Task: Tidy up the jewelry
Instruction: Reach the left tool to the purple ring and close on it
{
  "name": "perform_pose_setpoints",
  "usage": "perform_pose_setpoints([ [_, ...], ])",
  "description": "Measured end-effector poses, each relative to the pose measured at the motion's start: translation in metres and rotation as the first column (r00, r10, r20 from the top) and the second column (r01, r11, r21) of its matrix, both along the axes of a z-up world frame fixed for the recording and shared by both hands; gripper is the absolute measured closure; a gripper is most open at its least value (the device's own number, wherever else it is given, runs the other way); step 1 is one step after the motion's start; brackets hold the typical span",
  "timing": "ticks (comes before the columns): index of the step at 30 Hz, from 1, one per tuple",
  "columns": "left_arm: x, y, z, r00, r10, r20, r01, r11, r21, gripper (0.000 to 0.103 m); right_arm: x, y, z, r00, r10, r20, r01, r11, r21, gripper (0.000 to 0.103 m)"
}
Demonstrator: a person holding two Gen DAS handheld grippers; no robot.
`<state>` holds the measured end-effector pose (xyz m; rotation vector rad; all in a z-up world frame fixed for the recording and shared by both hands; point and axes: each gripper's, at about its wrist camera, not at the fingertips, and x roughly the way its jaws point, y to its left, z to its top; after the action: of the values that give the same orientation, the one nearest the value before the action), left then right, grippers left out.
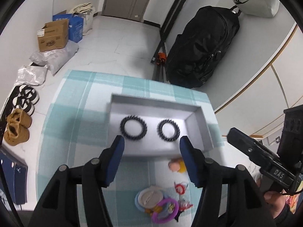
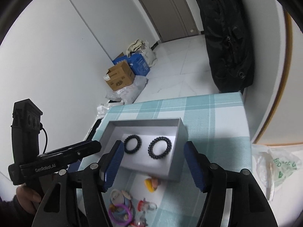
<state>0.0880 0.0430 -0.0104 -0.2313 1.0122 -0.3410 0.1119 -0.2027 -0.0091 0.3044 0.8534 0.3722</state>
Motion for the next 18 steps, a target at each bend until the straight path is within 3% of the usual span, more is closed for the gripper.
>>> perform_pose_setpoints([
  [7,-0.032,-0.008,-0.014,0.999,-0.02,-0.051,0.021,1.0,0.012,0.048,-0.035,-0.003,-0.005,1.0,-0.004,-0.005,0.004,1.0,-0.011,0.028],
  [11,-0.046,-0.011,-0.031,0.992,-0.033,-0.12,0.035,0.999,0.02,0.048,-0.049,-0.003,-0.014,1.0,-0.001,-0.029,0.001,1.0,0.006,0.026],
  [18,-0.055,-0.015,-0.046,0.988,-0.028,-0.154,0.037,0.998,0.054,0.048,-0.066,0.0,-0.027,0.999,0.017,-0.05,-0.016,1.0,0.007,0.022],
])
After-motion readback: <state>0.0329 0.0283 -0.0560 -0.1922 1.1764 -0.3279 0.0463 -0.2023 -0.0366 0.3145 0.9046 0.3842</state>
